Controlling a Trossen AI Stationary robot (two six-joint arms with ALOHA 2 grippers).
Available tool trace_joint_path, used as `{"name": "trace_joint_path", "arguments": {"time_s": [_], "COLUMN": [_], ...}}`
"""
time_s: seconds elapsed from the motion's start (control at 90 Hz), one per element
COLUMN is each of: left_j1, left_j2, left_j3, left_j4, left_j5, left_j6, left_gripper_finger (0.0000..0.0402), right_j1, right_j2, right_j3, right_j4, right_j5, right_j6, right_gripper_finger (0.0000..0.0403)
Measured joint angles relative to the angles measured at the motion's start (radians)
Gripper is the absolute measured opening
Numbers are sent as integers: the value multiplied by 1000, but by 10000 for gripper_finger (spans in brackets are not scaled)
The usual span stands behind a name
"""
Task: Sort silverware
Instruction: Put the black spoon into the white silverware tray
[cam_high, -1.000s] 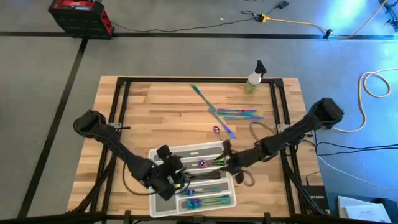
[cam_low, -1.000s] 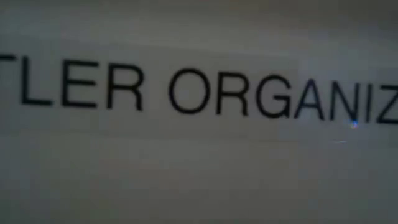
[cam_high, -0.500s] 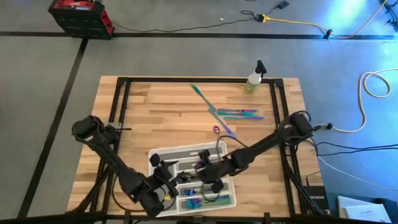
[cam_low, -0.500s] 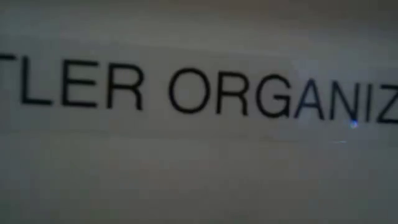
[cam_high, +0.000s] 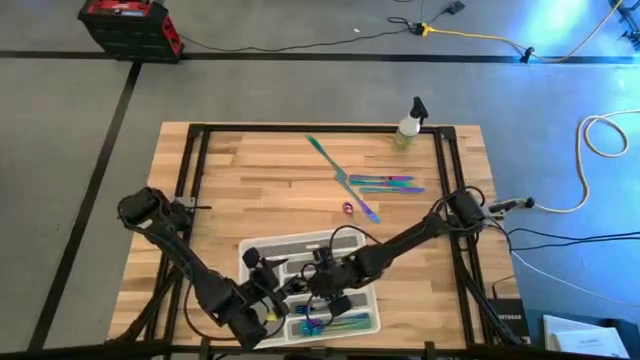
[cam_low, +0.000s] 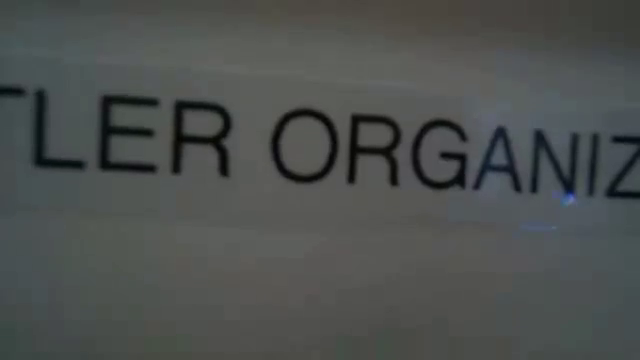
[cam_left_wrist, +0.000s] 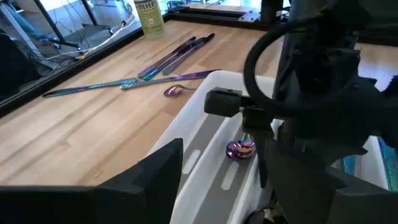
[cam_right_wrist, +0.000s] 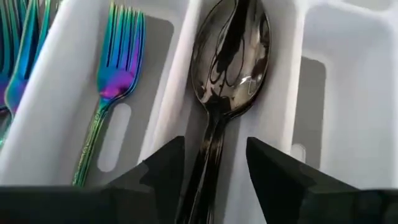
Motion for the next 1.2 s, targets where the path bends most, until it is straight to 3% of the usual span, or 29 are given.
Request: {"name": "trace_joint_path", "arguments": {"time_s": [0.567, 0.778, 1.2], "left_j1": [0, 0, 0], "left_j2": [0, 0, 0], "left_j3": [0, 0, 0], "left_j4": [0, 0, 0], "left_j5": [4, 7, 19], "left_j6": [-5, -5, -5], "left_gripper_finger": [212, 212, 212], "right_j1": [-20, -23, -24], "right_j2": [27, 28, 25], "right_j3": [25, 25, 41], "right_j4": [-94, -108, -174], "right_j5": [-95, -42, -61], "right_j6": [185, 162, 107], "right_gripper_finger": [158, 156, 57]}}
